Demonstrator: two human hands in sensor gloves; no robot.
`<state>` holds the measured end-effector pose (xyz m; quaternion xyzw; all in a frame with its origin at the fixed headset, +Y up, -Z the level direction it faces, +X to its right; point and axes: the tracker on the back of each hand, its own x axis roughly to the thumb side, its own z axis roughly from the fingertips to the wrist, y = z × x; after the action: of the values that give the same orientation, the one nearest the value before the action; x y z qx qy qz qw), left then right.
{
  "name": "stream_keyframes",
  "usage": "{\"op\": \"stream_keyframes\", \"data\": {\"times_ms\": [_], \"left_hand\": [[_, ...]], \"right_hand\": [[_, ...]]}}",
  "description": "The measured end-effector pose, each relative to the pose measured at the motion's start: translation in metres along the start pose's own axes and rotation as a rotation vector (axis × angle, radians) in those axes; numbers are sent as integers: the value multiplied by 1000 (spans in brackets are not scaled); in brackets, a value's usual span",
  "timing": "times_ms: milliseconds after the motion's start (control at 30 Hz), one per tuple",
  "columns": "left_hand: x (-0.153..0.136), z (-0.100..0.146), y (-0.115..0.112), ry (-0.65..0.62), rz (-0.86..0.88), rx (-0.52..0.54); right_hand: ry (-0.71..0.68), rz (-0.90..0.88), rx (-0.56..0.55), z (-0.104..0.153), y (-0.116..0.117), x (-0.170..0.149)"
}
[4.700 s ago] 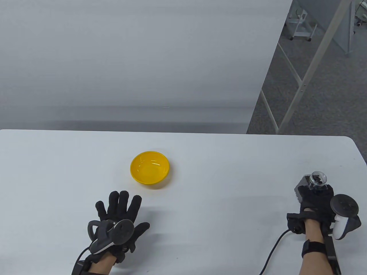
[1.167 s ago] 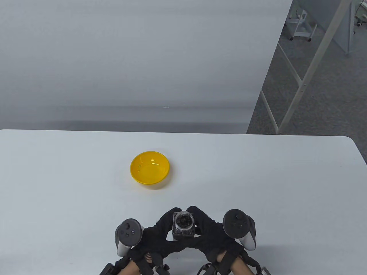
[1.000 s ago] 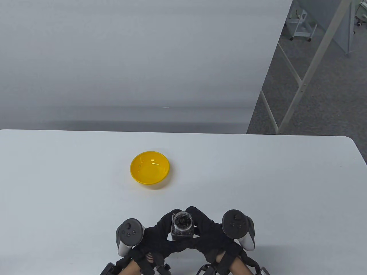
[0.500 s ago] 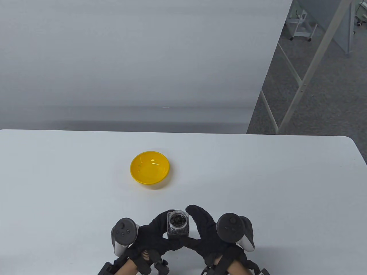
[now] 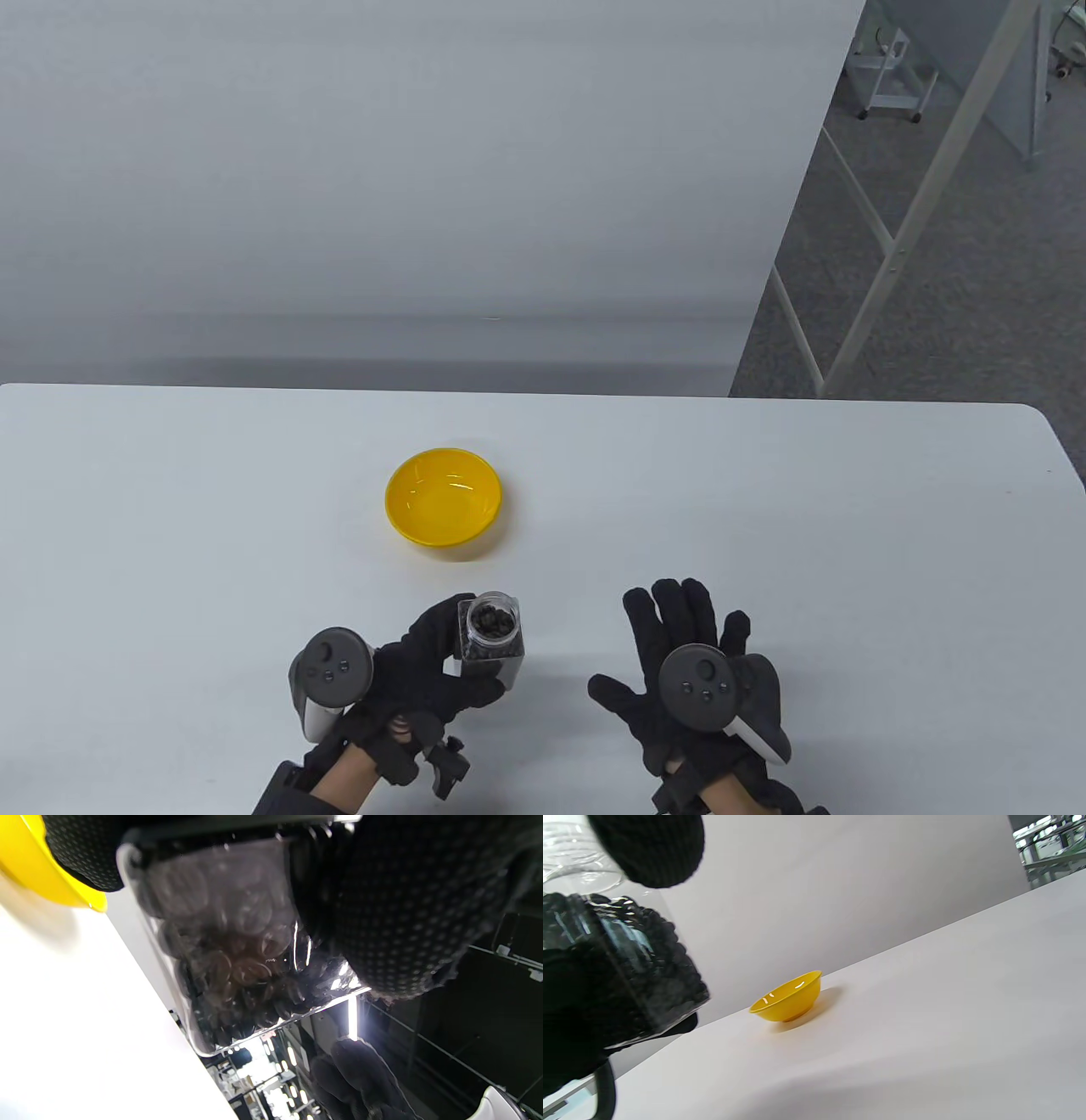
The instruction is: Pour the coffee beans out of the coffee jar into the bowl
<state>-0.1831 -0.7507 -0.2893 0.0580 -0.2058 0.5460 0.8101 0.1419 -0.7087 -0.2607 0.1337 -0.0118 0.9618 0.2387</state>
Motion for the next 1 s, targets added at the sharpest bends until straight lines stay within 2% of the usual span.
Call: {"op": "stream_keyframes", "data": {"times_ms": [267,500,700,1000], "left_hand": [[-11,-9,36,61,-85,60],[-21,-22,72,106,-180,114],[-35,-30,96,158,-239,158],[-53,-49,122,211,-323,221]], "right_hand": [[122,138,-56,12,-12,-24],[222,160,-48,21,-13,-51],[261,258,-63,23,-12,-60],[324,277,-42,26,-10,-67]]}}
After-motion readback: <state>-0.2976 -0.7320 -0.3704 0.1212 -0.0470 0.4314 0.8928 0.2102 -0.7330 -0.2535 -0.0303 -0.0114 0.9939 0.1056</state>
